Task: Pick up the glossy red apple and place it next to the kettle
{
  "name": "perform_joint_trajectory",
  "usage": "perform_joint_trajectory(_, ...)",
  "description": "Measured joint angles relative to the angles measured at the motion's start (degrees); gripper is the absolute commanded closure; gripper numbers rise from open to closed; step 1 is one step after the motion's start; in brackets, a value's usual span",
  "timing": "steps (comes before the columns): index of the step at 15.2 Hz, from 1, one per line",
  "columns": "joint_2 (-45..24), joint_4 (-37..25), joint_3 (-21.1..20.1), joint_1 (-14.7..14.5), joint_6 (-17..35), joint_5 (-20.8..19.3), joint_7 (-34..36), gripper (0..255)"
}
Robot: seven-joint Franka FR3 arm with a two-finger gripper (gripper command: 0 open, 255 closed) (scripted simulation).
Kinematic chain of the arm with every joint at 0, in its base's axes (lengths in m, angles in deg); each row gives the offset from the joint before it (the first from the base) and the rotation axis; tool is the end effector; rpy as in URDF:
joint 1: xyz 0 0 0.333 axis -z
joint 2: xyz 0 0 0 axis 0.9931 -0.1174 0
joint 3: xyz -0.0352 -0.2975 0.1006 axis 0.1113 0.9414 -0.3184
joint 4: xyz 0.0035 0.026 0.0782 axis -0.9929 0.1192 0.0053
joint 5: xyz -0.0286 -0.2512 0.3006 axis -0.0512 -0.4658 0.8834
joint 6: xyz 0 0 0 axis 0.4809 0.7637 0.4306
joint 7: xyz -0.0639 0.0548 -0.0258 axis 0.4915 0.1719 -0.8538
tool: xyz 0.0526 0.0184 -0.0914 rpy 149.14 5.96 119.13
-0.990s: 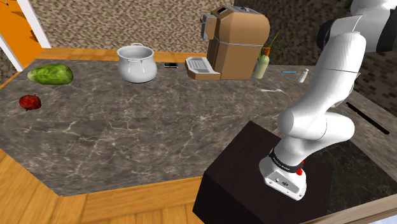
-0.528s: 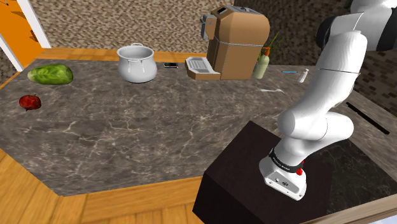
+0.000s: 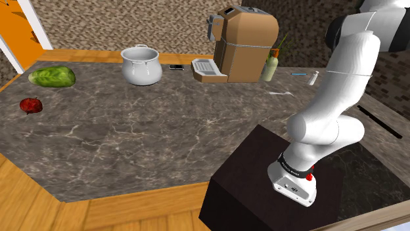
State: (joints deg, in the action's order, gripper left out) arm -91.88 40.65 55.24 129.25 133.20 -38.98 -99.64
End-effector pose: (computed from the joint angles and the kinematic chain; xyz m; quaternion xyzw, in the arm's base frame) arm 0.0004 -0.6465 0.5582 0.9670 -0.2273 0.1005 0.0565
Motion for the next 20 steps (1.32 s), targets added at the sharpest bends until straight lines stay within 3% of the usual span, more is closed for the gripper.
perform_joint_trajectory(20, -1.58, 13.62, -1.62, -1.77, 13.75, 3.21, -4.44, 255)
